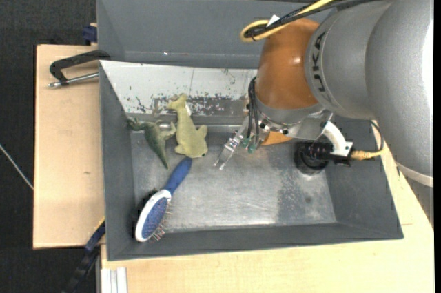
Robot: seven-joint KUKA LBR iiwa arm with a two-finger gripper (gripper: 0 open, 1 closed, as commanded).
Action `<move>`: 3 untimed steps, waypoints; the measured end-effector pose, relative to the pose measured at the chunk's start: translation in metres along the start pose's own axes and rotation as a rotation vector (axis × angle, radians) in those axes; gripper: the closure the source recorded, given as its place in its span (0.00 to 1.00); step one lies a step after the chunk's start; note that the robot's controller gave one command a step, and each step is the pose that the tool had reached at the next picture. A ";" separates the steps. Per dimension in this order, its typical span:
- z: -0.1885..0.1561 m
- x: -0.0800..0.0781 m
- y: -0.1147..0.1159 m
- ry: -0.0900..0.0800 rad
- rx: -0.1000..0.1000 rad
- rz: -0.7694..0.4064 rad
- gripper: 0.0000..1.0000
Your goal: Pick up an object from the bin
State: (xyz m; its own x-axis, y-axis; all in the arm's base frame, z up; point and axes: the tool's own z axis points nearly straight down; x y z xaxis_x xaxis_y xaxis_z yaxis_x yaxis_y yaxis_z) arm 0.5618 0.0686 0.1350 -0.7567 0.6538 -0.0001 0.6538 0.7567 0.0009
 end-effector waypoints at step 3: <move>0.059 -0.014 0.053 -0.011 -0.010 -0.130 1.00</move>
Offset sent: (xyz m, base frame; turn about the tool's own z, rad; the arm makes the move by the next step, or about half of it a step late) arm 0.0269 0.0443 -0.0024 0.0197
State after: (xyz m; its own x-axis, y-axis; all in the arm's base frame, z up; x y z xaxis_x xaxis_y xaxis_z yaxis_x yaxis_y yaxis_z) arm 0.6065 0.0994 0.0765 -0.8348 0.5504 -0.0115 0.5503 0.8349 0.0100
